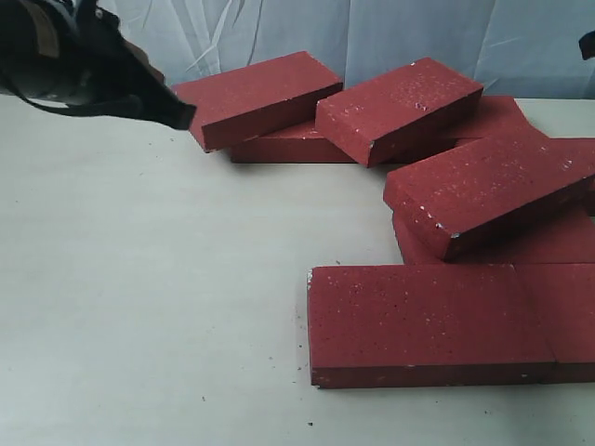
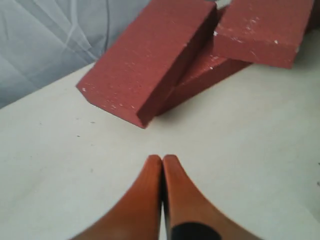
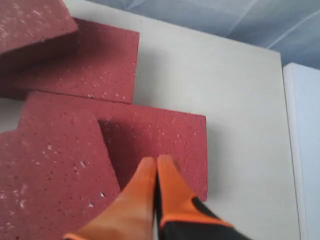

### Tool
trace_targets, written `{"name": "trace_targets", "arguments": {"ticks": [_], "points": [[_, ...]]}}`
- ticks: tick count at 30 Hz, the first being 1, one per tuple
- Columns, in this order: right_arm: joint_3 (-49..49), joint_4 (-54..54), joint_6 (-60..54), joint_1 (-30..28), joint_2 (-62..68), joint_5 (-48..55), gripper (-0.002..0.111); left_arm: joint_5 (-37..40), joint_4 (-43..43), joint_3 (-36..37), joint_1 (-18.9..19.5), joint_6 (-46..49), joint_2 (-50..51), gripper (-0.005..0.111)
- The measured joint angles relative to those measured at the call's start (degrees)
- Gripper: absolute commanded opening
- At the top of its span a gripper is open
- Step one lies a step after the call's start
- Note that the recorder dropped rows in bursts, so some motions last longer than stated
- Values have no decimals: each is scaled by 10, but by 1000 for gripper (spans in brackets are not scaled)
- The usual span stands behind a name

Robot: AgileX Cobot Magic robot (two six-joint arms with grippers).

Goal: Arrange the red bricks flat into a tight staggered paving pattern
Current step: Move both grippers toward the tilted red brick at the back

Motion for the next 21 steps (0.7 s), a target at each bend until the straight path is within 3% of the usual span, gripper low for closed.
{"name": "trace_targets", "arguments": {"ticks": [9,21], "points": [[-15,32,-58,-48,88,26,-1,68,-135,-48,-56,116,70,0],[-15,54,-103,-48,115,13,-1,65,-388,-119,-60,321,228,0]]}}
